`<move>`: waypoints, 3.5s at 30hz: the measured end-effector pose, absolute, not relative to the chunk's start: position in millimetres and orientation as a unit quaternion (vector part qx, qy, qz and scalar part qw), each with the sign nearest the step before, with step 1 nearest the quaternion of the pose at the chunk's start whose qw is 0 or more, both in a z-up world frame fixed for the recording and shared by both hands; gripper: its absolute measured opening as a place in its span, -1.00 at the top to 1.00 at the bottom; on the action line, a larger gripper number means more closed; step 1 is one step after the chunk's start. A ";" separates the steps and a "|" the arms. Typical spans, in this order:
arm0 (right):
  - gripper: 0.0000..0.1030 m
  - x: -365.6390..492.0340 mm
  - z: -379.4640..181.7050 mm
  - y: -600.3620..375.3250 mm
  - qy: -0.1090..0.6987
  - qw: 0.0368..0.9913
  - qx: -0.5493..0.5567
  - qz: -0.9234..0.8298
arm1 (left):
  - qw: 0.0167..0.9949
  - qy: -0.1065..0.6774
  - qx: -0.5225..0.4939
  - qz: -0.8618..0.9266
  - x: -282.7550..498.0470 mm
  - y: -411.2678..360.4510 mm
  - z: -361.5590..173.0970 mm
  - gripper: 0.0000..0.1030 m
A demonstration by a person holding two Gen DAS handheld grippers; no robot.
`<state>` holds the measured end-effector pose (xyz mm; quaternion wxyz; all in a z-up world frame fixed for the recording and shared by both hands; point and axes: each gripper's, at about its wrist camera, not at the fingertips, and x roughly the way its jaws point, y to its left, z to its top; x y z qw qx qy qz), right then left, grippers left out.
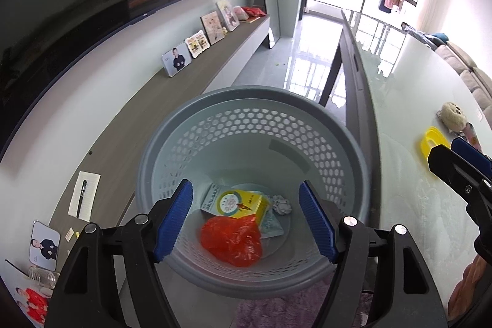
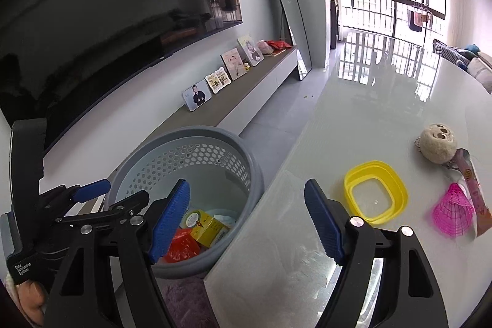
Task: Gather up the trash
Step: 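Move both open tools back over the table toward the pink snack wrapper, then close the right tool on the pink snack wrapper and lift it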
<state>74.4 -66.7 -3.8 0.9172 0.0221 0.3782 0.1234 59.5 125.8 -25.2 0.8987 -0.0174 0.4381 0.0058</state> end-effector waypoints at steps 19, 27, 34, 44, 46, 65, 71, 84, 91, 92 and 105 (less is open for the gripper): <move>-0.43 11.8 25.0 -158.5 0.345 0.936 0.057 0.043 | 0.906 0.418 0.014 -0.072 36.8 34.7 1.4 -0.41; -0.43 -11.9 31.9 -204.0 0.333 0.940 0.072 0.008 | 0.905 0.415 0.023 -0.089 29.2 -1.6 7.3 -0.41; -0.43 -21.1 32.9 -244.0 0.329 0.940 0.084 -0.026 | 0.904 0.414 0.030 -0.102 25.8 -31.9 10.3 -0.46; -0.43 -26.9 33.8 -292.9 0.325 0.938 0.096 -0.066 | 0.904 0.411 0.039 -0.110 29.8 -61.5 13.8 -0.53; -0.43 -26.3 33.4 -300.6 0.325 0.938 0.098 -0.072 | 0.904 0.412 0.041 -0.110 31.1 -65.4 13.4 -0.53; -0.43 -8.0 26.7 -339.8 0.337 0.931 0.101 -0.095 | 0.901 0.419 0.045 -0.106 44.1 -78.7 6.4 -0.55; -0.43 -3.6 21.3 -345.6 0.341 0.929 0.101 -0.097 | 0.901 0.419 0.049 -0.103 45.4 -81.2 5.5 -0.55; -0.43 33.8 -5.8 -337.0 0.378 0.919 0.084 -0.070 | 0.899 0.425 0.047 -0.096 52.7 -80.1 -0.3 -0.58; -0.42 60.9 -21.8 -330.9 0.401 0.911 0.058 -0.072 | 0.898 0.428 0.047 -0.093 55.9 -80.1 -4.4 -0.58; -0.42 64.4 -23.8 -330.2 0.405 0.910 0.053 -0.072 | 0.897 0.430 0.047 -0.093 56.7 -80.3 -5.3 -0.58; 0.10 87.3 -45.1 -323.1 0.432 0.899 0.027 -0.064 | 0.892 0.439 0.045 -0.096 63.9 -85.7 -12.9 -0.58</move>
